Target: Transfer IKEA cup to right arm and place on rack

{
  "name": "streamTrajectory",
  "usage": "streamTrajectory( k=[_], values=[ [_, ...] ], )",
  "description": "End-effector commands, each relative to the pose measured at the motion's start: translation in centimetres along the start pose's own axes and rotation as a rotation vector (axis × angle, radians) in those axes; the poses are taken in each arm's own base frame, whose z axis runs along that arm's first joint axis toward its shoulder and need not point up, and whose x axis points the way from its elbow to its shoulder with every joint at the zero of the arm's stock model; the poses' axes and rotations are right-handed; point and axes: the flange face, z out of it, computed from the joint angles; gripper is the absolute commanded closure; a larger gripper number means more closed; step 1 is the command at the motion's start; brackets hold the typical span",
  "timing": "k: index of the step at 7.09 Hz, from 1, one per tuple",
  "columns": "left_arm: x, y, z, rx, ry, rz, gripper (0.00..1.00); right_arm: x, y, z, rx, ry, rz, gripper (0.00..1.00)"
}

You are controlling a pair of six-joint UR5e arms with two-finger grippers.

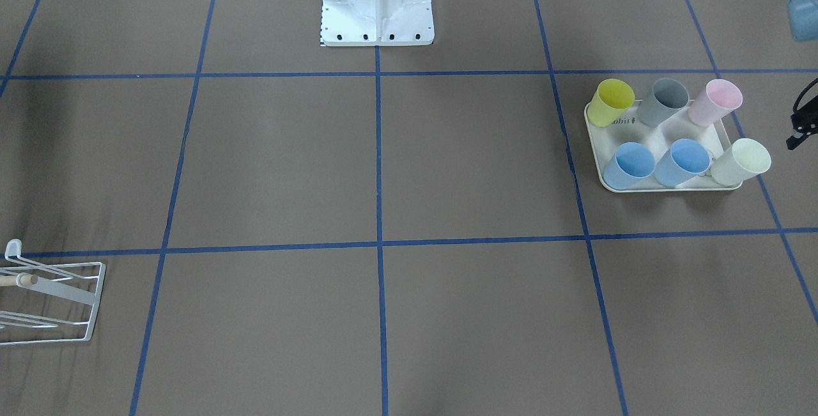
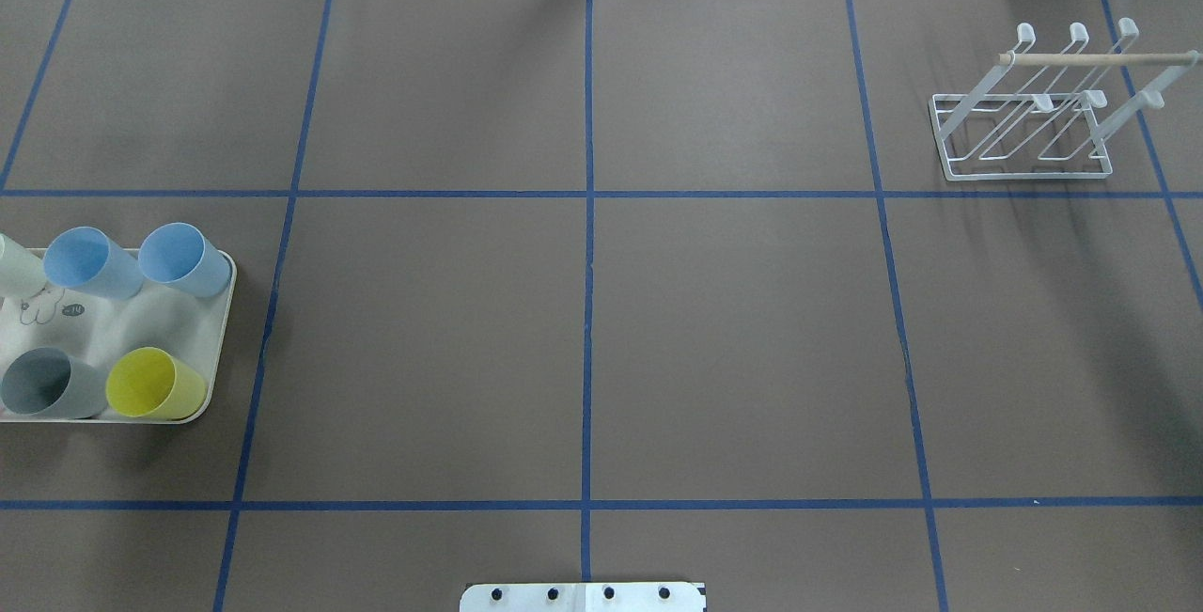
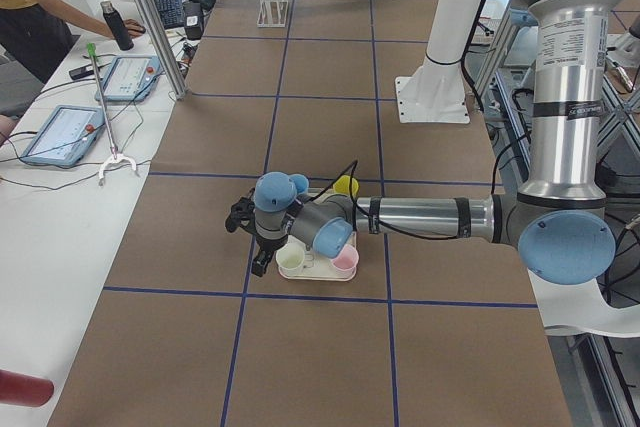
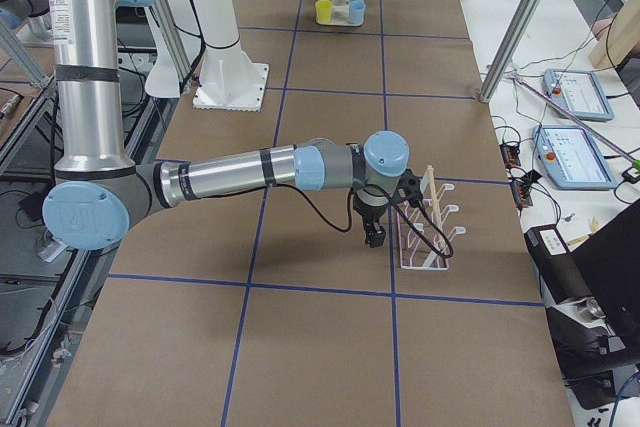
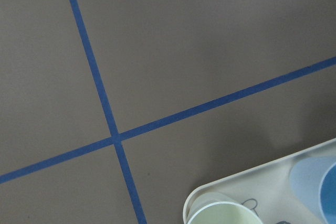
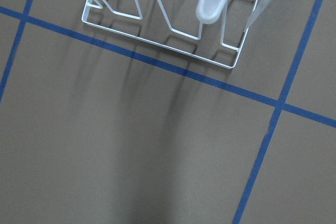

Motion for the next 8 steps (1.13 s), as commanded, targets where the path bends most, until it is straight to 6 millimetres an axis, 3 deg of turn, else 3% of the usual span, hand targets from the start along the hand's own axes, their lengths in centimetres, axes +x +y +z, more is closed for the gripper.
streamTrajectory(
  k=[1,3,5,7,8],
  values=[
    [0.4,0.1,2.4,0.011,0.019,-0.012,0.03,-0.1,-0.1,0.0,0.003,-0.012,0.000,0.00],
    [0.2,0.9,2.6,0.014,0.019,-0.005,0.06,-0.1,-0.1,0.0,0.002,-0.013,0.001,0.00],
    [-0.4,1.8,4.0,-0.015,0.021,-0.019,0.13,-0.1,-0.2,0.0,0.003,-0.012,0.000,0.00],
    [0.0,2.3,5.2,-0.043,0.026,-0.021,0.39,-0.3,-0.4,-0.2,0.006,-0.013,-0.002,0.00],
    [0.1,2.5,5.6,-0.053,0.028,-0.021,0.89,-0.2,-0.3,-0.1,0.004,-0.014,0.001,0.00]
  ],
)
